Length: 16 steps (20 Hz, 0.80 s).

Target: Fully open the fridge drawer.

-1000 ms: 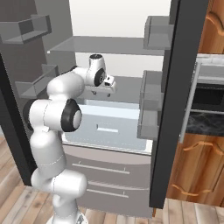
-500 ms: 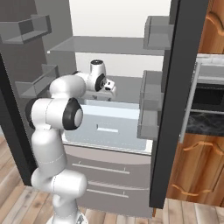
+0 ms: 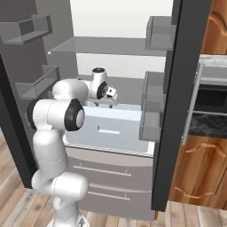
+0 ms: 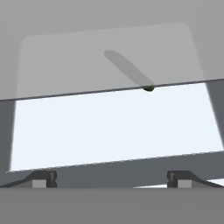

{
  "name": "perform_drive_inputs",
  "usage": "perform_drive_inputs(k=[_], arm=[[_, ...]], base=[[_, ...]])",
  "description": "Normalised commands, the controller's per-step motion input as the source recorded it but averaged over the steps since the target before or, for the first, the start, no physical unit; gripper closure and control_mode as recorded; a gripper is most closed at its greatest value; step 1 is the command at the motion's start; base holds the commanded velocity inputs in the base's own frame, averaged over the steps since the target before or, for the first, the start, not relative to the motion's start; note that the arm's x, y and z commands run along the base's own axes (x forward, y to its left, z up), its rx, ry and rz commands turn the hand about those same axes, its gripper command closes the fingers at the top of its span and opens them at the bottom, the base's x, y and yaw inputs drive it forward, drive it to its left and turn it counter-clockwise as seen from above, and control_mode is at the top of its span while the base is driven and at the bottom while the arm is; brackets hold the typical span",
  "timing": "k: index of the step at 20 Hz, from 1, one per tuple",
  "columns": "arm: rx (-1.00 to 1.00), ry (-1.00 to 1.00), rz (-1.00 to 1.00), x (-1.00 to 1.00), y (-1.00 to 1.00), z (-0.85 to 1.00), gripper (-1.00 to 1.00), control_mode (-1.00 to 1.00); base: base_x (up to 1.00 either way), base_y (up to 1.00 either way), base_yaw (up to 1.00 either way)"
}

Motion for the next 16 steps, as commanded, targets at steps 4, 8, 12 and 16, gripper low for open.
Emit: perform_drive_inputs(k=[4, 8, 12, 16], arm=[[0.00, 0.01, 0.00, -0.39, -0.07, -0.39, -1.00, -1.00], [-0.01, 0.03, 0.00, -0.67, -0.16, -0.40, -1.00, -1.00], [0.00, 0.05, 0.00, -0.83, -0.17, -0.40, -1.00, -1.00], [0.00, 0.07, 0.00, -0.93, -0.15, -0.41, -1.00, -1.00]], base=[[0.00, 0.00, 0.00], [0.00, 0.00, 0.00], [0.00, 0.00, 0.00], [0.00, 0.00, 0.00]])
